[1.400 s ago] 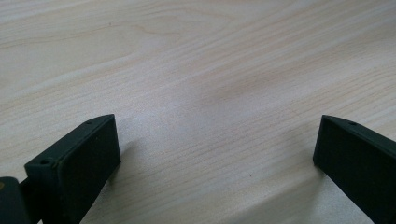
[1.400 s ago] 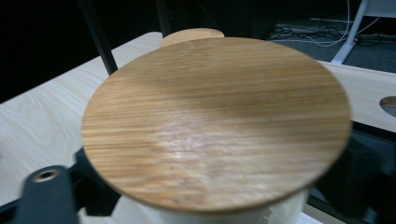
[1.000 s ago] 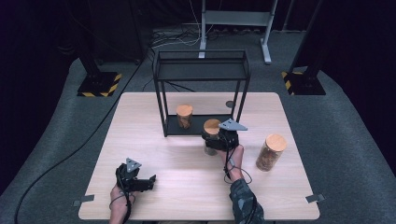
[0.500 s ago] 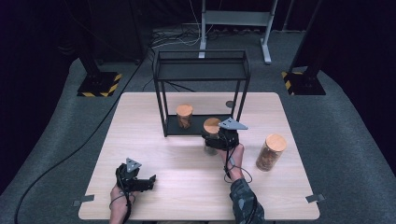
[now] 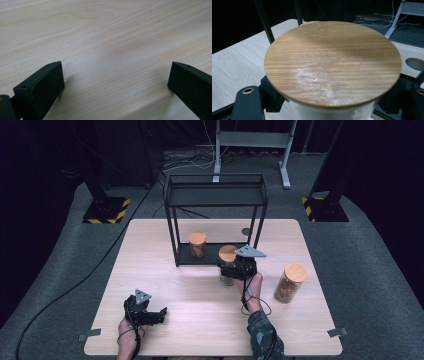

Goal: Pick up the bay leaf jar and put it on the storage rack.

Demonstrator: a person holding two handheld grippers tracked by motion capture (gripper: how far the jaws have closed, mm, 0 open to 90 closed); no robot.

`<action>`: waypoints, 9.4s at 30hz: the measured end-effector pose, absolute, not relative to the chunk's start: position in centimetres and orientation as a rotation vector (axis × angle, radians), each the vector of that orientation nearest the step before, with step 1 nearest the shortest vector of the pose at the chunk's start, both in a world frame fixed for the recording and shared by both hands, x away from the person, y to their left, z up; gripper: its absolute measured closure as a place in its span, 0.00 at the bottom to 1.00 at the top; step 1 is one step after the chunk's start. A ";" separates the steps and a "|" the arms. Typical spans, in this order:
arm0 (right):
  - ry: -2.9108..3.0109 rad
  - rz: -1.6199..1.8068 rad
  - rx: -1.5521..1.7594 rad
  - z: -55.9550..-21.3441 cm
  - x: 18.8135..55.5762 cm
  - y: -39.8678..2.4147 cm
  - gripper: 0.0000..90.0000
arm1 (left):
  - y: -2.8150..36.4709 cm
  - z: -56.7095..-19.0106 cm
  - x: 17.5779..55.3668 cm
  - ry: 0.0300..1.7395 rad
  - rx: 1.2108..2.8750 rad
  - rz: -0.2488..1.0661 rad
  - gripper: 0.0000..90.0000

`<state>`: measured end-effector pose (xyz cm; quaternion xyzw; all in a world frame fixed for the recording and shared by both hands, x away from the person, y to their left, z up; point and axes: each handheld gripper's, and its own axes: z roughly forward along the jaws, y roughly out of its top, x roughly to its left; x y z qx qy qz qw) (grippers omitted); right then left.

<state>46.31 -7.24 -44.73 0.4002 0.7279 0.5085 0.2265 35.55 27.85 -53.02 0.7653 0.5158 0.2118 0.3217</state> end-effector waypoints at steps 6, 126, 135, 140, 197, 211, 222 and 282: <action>1.998 1.405 1.097 -44.4 46.4 -7.2 0.26 | 27.9 -53.0 35.5 1.355 2.010 0.555 0.00; 1.954 1.366 1.046 -41.1 51.5 -5.7 0.27 | 27.8 -53.0 35.5 1.354 2.007 0.570 0.01; 1.954 1.365 1.052 -41.0 52.1 -5.4 0.27 | 27.8 -53.0 35.5 1.354 2.008 0.565 0.01; 1.962 1.365 1.049 -40.9 52.3 -5.2 0.27 | 27.8 -53.0 35.5 1.354 2.008 0.565 0.01; 1.946 1.376 1.088 -41.5 55.5 -4.2 0.27 | 27.8 -53.0 35.5 1.348 2.008 0.562 0.02; 1.947 1.354 1.095 -42.1 56.2 -3.2 0.27 | 27.8 -53.0 35.5 1.344 2.013 0.562 0.02; 1.937 1.349 1.119 -42.8 56.7 -3.2 0.27 | 27.8 -53.0 35.5 1.343 2.013 0.563 0.02; 1.904 1.363 1.154 -44.4 58.4 -1.8 0.27 | 27.7 -53.0 35.5 1.338 2.015 0.561 0.02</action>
